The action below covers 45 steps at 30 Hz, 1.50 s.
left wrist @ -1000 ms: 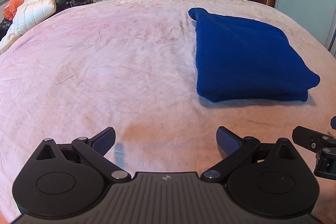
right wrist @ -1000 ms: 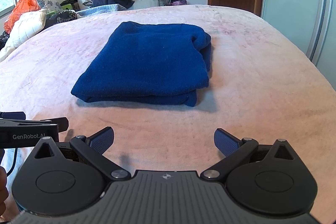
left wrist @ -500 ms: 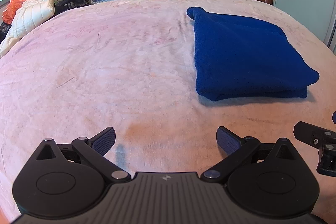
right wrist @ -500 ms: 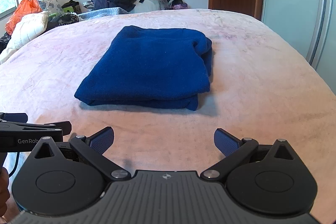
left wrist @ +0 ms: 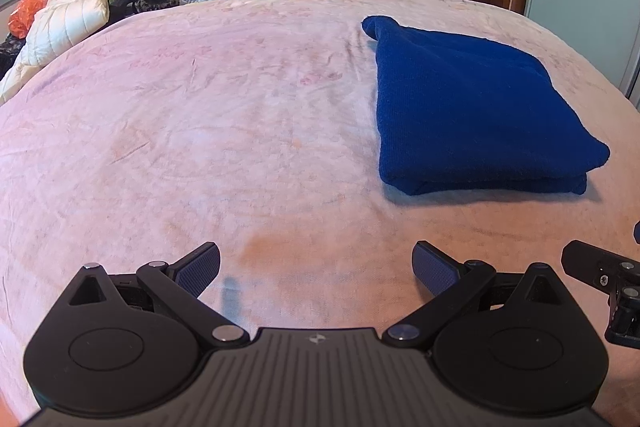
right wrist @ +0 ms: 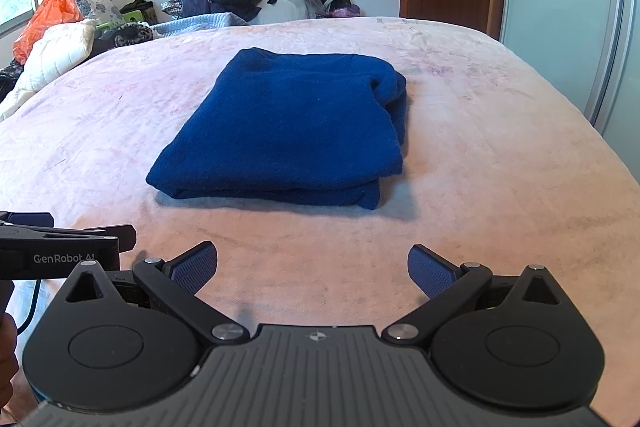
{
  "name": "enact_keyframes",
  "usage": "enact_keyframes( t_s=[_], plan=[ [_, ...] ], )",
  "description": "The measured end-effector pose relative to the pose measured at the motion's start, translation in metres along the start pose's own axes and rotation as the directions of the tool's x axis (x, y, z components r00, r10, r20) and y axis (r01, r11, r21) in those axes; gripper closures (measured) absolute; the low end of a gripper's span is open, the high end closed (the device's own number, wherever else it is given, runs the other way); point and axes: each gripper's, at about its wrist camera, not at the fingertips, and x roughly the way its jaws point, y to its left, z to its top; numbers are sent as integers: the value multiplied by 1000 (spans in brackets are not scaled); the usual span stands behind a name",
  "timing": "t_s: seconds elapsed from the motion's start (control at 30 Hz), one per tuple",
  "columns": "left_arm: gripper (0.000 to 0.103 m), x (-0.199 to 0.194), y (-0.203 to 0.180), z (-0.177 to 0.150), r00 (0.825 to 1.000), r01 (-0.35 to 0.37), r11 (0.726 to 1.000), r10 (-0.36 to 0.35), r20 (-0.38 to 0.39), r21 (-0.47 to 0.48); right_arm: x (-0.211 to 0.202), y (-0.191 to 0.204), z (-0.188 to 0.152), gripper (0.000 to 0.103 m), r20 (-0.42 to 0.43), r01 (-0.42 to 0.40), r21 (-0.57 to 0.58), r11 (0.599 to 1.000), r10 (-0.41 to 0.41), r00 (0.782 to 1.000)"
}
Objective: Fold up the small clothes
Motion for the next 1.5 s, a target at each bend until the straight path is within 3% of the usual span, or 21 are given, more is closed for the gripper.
enact_keyframes(
  t_s=[1.5],
  plan=[
    [0,3,2,-1,1000,0,1000,0,-14,-4,2,0,-2,1,-10,-7,-4,1000,7,1000]
  ],
)
